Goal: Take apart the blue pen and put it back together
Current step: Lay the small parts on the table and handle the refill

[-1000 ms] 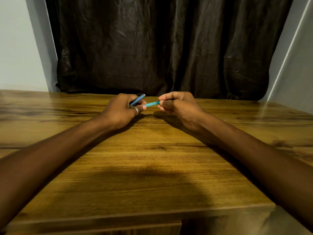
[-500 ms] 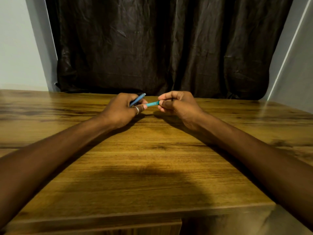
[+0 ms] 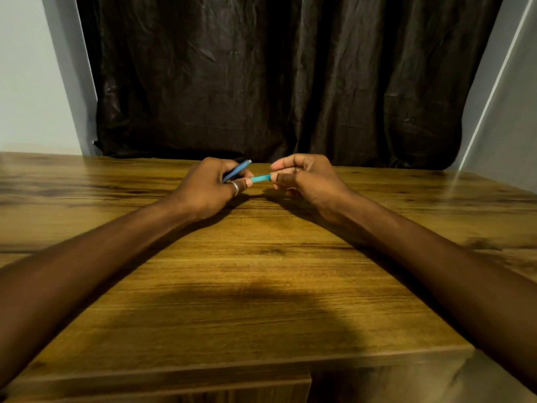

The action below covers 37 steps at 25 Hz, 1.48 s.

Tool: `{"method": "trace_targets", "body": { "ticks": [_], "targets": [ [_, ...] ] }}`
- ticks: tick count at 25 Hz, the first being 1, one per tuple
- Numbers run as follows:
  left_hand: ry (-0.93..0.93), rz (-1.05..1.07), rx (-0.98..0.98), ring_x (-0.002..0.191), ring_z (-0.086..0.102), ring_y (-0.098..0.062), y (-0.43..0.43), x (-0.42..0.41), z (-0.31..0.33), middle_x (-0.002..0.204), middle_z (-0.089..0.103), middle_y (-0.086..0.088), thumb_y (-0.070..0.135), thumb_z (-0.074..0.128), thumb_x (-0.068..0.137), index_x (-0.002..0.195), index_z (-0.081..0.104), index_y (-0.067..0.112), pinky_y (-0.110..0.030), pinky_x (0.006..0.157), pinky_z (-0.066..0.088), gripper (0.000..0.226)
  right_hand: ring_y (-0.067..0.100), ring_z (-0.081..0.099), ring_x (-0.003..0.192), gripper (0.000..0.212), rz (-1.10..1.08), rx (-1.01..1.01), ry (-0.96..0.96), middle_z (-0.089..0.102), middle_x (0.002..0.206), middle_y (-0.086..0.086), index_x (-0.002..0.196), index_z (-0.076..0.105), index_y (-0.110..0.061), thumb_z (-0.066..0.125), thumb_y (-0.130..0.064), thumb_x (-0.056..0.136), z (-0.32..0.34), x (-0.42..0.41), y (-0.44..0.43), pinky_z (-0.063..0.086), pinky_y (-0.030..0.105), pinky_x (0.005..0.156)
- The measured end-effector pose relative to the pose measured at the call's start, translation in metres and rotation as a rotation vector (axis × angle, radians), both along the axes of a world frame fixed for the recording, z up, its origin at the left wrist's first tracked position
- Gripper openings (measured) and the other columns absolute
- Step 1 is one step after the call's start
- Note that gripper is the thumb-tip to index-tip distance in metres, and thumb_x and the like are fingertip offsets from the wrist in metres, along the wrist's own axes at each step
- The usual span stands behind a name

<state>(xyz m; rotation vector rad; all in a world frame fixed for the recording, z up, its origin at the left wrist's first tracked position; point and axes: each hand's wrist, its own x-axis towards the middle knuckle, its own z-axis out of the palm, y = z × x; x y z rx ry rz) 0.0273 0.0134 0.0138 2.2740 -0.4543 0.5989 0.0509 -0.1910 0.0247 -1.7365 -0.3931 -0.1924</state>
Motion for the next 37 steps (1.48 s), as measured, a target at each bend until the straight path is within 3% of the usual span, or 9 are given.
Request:
{"method": "trace_targets", "body": {
  "ticks": [3, 6, 11, 13, 15, 18, 28, 32, 37],
  "targets": [
    [-0.083, 0.029, 0.105, 0.077, 0.064, -0.001, 0.0, -0.003, 0.0, 0.088, 0.07, 0.007, 0.033, 0.068, 0.094, 0.113, 0.071, 0.024, -0.02, 0.063, 0.05, 0.021, 0.015, 0.07, 0.073, 0.016, -0.029, 0.023, 0.022, 0.075, 0.08, 0.007, 0.096, 0.073, -0.013, 0.073, -0.003, 0.084, 0.0, 0.002, 0.001, 0.055, 0.022, 0.058],
    [-0.271, 0.092, 0.276, 0.089, 0.065, -0.013, 0.0, -0.005, 0.002, 0.103, 0.073, 0.003, 0.04, 0.07, 0.09, 0.118, 0.068, 0.025, -0.038, 0.073, 0.056, 0.032, 0.019, 0.067, 0.071, 0.016, -0.066, 0.042, 0.046, 0.074, 0.074, 0.005, 0.096, 0.073, -0.013, 0.073, -0.004, 0.083, 0.0, 0.003, 0.001, 0.05, 0.022, 0.05],
    [-0.34, 0.154, 0.343, 0.088, 0.059, -0.015, 0.001, -0.005, 0.003, 0.1, 0.065, 0.003, 0.039, 0.067, 0.092, 0.115, 0.069, 0.024, -0.041, 0.069, 0.054, 0.028, 0.011, 0.069, 0.07, 0.012, -0.101, -0.007, 0.024, 0.075, 0.082, 0.006, 0.092, 0.074, -0.015, 0.073, -0.006, 0.085, 0.001, 0.0, 0.001, 0.046, 0.015, 0.045],
    [-0.311, 0.147, 0.32, 0.089, 0.058, -0.016, 0.001, -0.004, 0.002, 0.101, 0.063, 0.002, 0.038, 0.068, 0.092, 0.115, 0.071, 0.023, -0.041, 0.07, 0.054, 0.027, 0.007, 0.069, 0.067, 0.009, -0.148, -0.042, 0.009, 0.076, 0.081, 0.005, 0.089, 0.074, -0.015, 0.07, -0.008, 0.088, 0.001, 0.001, 0.001, 0.047, 0.016, 0.046],
    [-0.238, 0.137, 0.299, 0.09, 0.06, -0.017, 0.002, -0.003, 0.0, 0.101, 0.063, 0.001, 0.038, 0.069, 0.091, 0.114, 0.072, 0.025, -0.041, 0.073, 0.054, 0.026, 0.014, 0.071, 0.077, 0.011, -0.232, -0.086, -0.019, 0.077, 0.086, 0.006, 0.087, 0.075, -0.016, 0.066, -0.009, 0.088, 0.002, 0.004, -0.003, 0.058, 0.026, 0.063],
    [-0.075, 0.116, 0.281, 0.086, 0.063, -0.014, 0.004, 0.003, -0.005, 0.097, 0.069, 0.005, 0.041, 0.071, 0.089, 0.105, 0.074, 0.03, -0.039, 0.075, 0.056, 0.02, 0.013, 0.07, 0.08, 0.015, -0.363, -0.125, -0.079, 0.078, 0.084, 0.003, 0.078, 0.076, -0.019, 0.066, -0.01, 0.085, 0.006, 0.011, -0.011, 0.059, 0.035, 0.083],
    [0.106, 0.163, 0.31, 0.089, 0.064, -0.011, 0.005, 0.014, -0.01, 0.085, 0.067, 0.018, 0.046, 0.072, 0.087, 0.099, 0.075, 0.036, -0.032, 0.072, 0.051, 0.016, 0.014, 0.069, 0.093, 0.016, -0.429, -0.273, -0.053, 0.075, 0.086, -0.005, 0.079, 0.077, -0.019, 0.065, -0.011, 0.084, 0.004, 0.021, -0.034, 0.059, 0.042, 0.088],
    [0.081, 0.146, 0.294, 0.089, 0.063, -0.01, 0.005, 0.012, -0.008, 0.092, 0.067, 0.015, 0.053, 0.07, 0.086, 0.107, 0.073, 0.034, -0.038, 0.079, 0.056, 0.028, 0.015, 0.067, 0.096, 0.016, -0.389, -0.439, -0.075, 0.074, 0.094, -0.001, 0.086, 0.077, -0.017, 0.062, -0.016, 0.09, 0.003, 0.023, -0.039, 0.056, 0.036, 0.083],
    [-0.035, 0.203, 0.281, 0.088, 0.06, -0.012, -0.001, 0.008, -0.007, 0.09, 0.059, 0.014, 0.055, 0.064, 0.089, 0.106, 0.072, 0.034, -0.039, 0.078, 0.056, 0.028, 0.023, 0.068, 0.091, 0.013, -0.439, -0.957, -0.216, 0.074, 0.091, 0.004, 0.084, 0.074, -0.02, 0.063, -0.023, 0.089, 0.011, 0.025, -0.047, 0.059, 0.04, 0.083]
  ]
}}
